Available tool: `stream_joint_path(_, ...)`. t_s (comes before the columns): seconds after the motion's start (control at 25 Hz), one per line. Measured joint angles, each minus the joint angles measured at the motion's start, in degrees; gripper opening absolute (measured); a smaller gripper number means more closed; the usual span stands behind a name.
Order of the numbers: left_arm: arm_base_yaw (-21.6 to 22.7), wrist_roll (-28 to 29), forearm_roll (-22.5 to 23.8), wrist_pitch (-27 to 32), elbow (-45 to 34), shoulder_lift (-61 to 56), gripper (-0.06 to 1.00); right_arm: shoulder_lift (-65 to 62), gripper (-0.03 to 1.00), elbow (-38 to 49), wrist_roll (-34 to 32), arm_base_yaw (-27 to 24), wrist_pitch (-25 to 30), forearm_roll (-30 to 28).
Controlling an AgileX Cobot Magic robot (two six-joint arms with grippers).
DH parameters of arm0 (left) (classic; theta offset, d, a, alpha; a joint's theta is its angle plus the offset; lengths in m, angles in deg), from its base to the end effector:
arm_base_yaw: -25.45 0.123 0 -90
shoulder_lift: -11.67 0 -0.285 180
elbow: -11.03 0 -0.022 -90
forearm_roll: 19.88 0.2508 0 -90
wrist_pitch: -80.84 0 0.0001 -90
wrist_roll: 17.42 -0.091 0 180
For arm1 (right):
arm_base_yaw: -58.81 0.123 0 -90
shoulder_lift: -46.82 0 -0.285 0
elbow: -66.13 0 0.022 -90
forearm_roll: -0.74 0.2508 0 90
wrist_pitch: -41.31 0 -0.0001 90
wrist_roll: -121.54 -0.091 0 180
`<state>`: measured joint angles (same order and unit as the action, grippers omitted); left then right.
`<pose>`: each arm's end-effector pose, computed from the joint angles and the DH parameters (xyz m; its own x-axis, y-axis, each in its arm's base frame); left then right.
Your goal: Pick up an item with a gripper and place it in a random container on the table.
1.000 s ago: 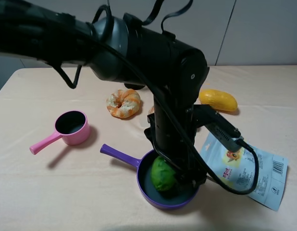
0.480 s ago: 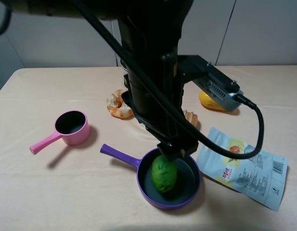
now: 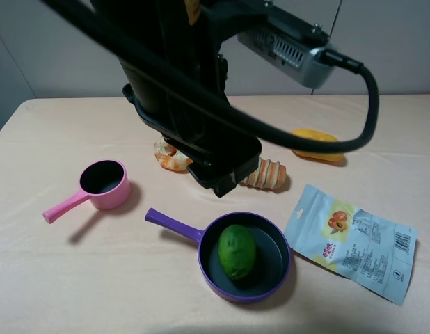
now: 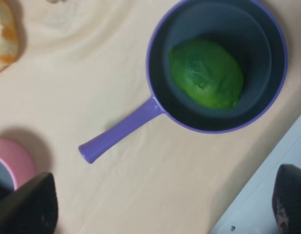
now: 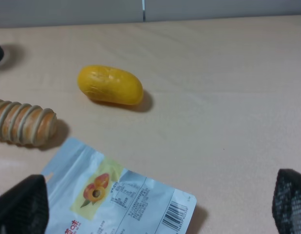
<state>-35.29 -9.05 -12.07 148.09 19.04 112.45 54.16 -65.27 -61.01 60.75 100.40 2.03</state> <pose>0.1741 -0.2875 0.3280 -0.5353 0.7668 -0.3543 0.7981 0.5965 0.0851 -0.0049 0.0016 0.2795 -0.4250 0.0417 -0.9043 -0.0276 0.9979 0.0589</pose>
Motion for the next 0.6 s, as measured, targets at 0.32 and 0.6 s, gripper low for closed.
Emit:
stream_joint_path(0.32, 0.00, 4.49, 0.36, 0.00, -9.17, -10.08, 0.88, 0.00, 0.69, 0.00, 0.00, 0.00, 0.00, 0.00)
stream_joint_path(0.6, 0.00, 5.53, -0.21, 0.05, -20.49, -23.05, 0.88, 0.00, 0.69, 0.00, 0.00, 0.00, 0.00, 0.00)
